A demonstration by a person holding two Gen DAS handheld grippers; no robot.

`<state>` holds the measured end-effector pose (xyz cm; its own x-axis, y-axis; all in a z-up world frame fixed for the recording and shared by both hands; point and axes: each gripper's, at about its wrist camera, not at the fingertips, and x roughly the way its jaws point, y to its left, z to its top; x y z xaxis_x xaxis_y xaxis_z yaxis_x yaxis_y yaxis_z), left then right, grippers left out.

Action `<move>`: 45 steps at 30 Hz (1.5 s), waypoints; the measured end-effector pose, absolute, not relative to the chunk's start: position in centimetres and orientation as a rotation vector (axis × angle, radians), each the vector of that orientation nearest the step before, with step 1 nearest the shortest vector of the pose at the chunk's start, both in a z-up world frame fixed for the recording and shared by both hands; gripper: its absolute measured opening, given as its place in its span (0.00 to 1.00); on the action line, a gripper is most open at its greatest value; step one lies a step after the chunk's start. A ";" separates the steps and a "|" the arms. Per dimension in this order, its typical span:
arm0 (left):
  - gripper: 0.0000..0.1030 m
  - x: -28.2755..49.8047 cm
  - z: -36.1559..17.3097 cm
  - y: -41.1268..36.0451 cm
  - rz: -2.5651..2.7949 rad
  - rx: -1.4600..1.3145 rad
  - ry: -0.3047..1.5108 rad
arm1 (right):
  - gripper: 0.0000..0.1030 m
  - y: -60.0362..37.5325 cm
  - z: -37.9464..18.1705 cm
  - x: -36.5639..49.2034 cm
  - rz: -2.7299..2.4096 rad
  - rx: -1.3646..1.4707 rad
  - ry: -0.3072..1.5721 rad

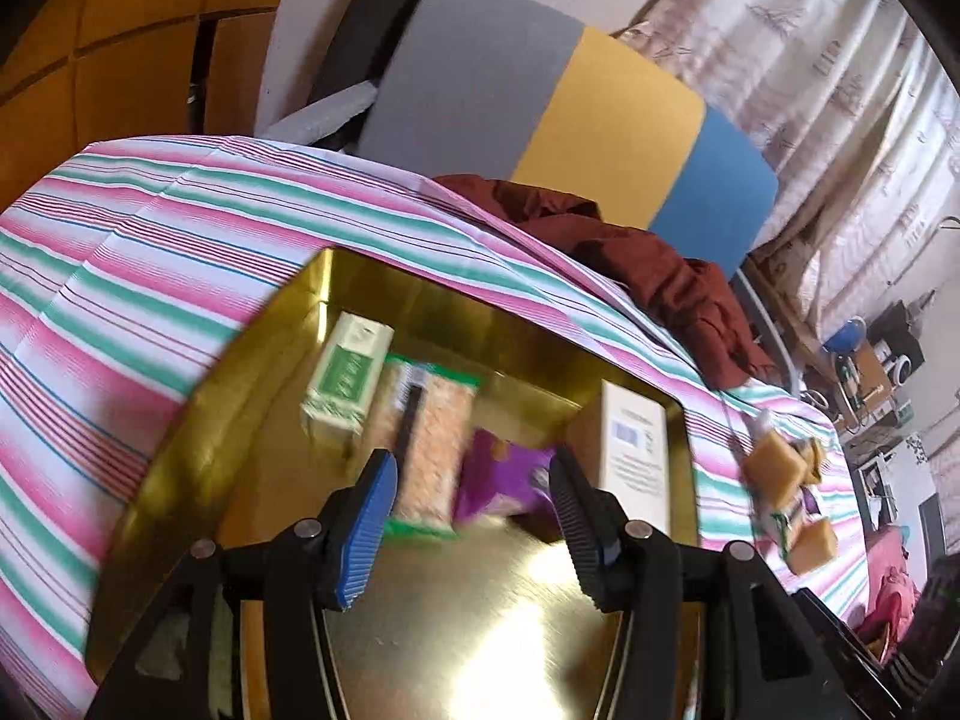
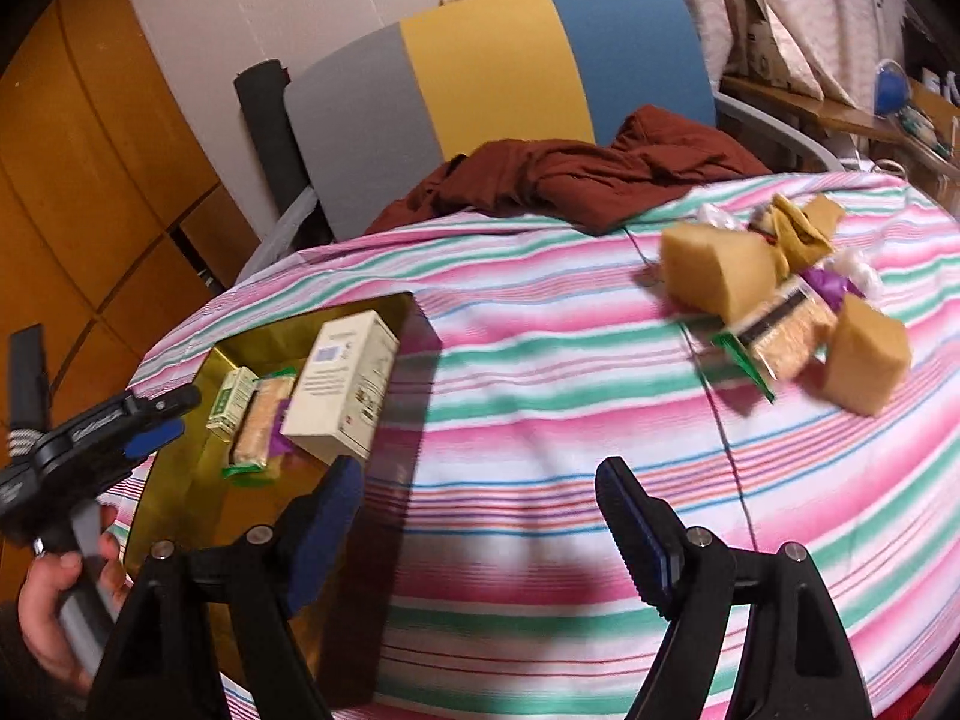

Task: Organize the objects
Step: 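Carry the box and cracker packet into the gold tray and release both, then grasp a yellow sponge from the pile with the right gripper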

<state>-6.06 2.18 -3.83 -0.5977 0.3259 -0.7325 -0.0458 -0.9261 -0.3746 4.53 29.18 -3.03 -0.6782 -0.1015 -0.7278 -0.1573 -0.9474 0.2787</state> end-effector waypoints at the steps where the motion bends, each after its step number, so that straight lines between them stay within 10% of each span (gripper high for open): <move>1: 0.52 -5.4 -3.7 2.8 2.585 -1.267 -0.463 | 0.78 29.4 -3.2 4.7 2.803 -1.248 0.501; 36: 0.52 3.8 -3.3 18.6 2.359 -1.198 -0.064 | 0.78 48.2 -2.4 4.6 2.521 -0.991 0.420; 41: 0.52 4.3 -3.4 19.0 2.350 -1.202 -0.038 | 0.42 49.5 -3.6 2.2 2.519 -1.059 0.332; 45: 0.52 4.3 -3.5 19.1 2.351 -1.204 -0.037 | 0.42 48.8 -4.4 3.4 2.543 -1.066 0.289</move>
<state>4.30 19.09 -3.52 -0.4873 0.4388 -0.7550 -0.4149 -0.8771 -0.2420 3.37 48.81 -4.38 -0.6472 0.2532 -0.7191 -0.4081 -0.9118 0.0462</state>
